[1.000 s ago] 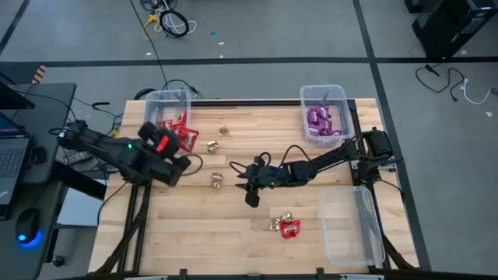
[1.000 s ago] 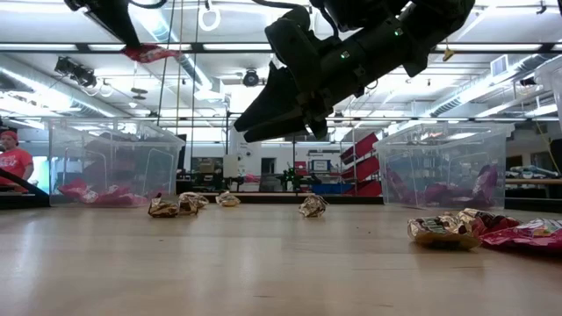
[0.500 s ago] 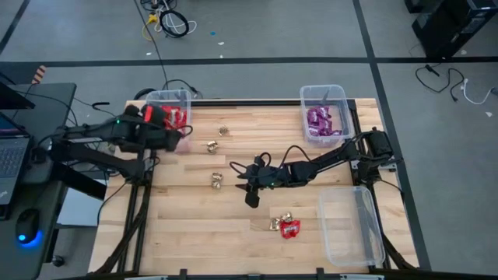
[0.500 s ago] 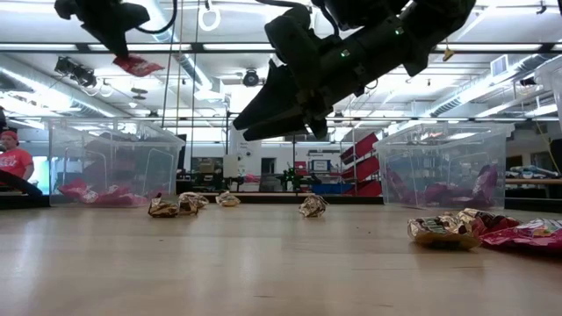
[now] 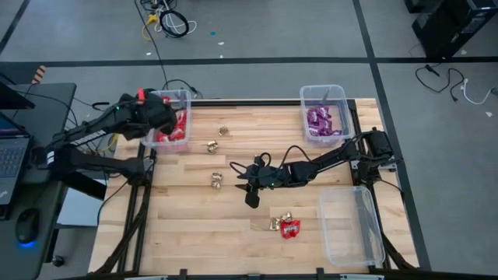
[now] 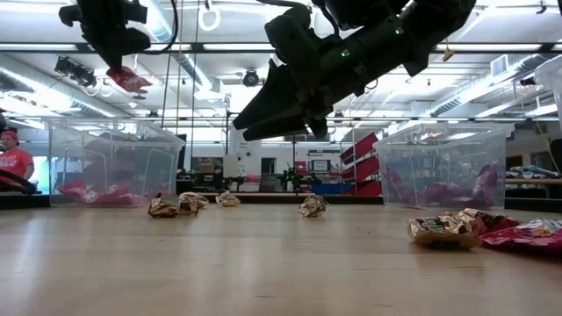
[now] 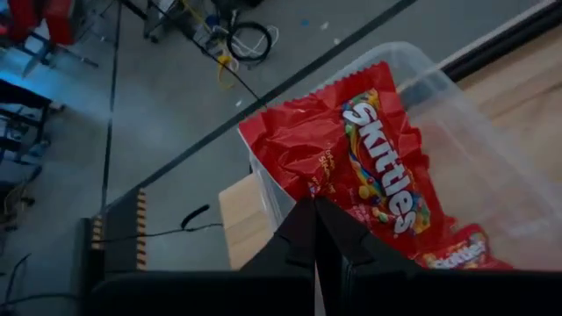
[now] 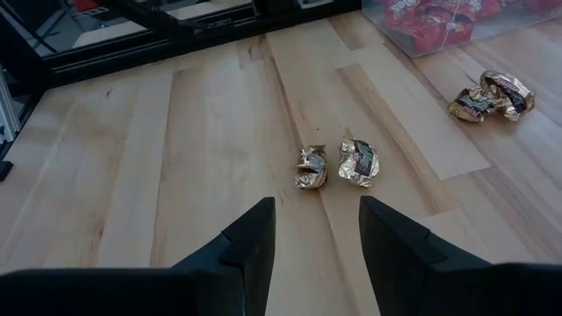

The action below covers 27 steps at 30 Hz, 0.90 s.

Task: Sort candy
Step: Put the red candy into the top left transparent bin

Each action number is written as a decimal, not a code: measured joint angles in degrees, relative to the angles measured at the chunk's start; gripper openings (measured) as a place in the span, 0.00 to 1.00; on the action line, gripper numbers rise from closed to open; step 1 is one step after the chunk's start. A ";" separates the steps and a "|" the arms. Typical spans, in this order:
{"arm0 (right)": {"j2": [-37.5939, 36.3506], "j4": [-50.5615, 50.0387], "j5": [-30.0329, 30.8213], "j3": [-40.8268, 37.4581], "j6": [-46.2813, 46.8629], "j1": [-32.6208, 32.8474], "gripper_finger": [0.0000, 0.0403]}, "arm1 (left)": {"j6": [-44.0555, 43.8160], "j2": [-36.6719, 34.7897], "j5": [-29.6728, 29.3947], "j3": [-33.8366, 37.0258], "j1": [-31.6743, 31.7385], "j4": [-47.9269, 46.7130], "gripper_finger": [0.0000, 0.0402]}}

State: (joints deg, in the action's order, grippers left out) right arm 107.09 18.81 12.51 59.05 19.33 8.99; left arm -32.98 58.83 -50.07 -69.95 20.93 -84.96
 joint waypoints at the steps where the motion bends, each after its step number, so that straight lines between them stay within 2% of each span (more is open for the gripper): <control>1: 0.00 0.00 0.00 0.00 0.00 0.04 0.37 | 1.60 0.00 0.90 0.00 1.39 0.80 0.00; 9: 0.00 0.00 0.00 0.00 0.04 0.06 0.37 | 15.61 0.09 13.17 3.97 12.07 13.91 0.00; 15: 0.00 0.00 0.00 0.00 0.61 0.59 0.37 | 18.71 0.63 14.78 9.99 19.39 18.41 0.00; 19: 0.00 0.00 -0.01 0.00 0.61 0.60 0.37 | 21.74 2.02 18.55 13.30 22.95 23.38 0.00; 27: 0.00 0.04 -0.02 0.00 1.51 0.62 0.37 | 23.39 6.46 19.42 16.61 26.38 26.23 0.00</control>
State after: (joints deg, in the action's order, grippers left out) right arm 107.09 18.85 12.50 59.05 20.84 9.61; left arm -9.58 65.29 -30.65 -53.34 47.31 -58.73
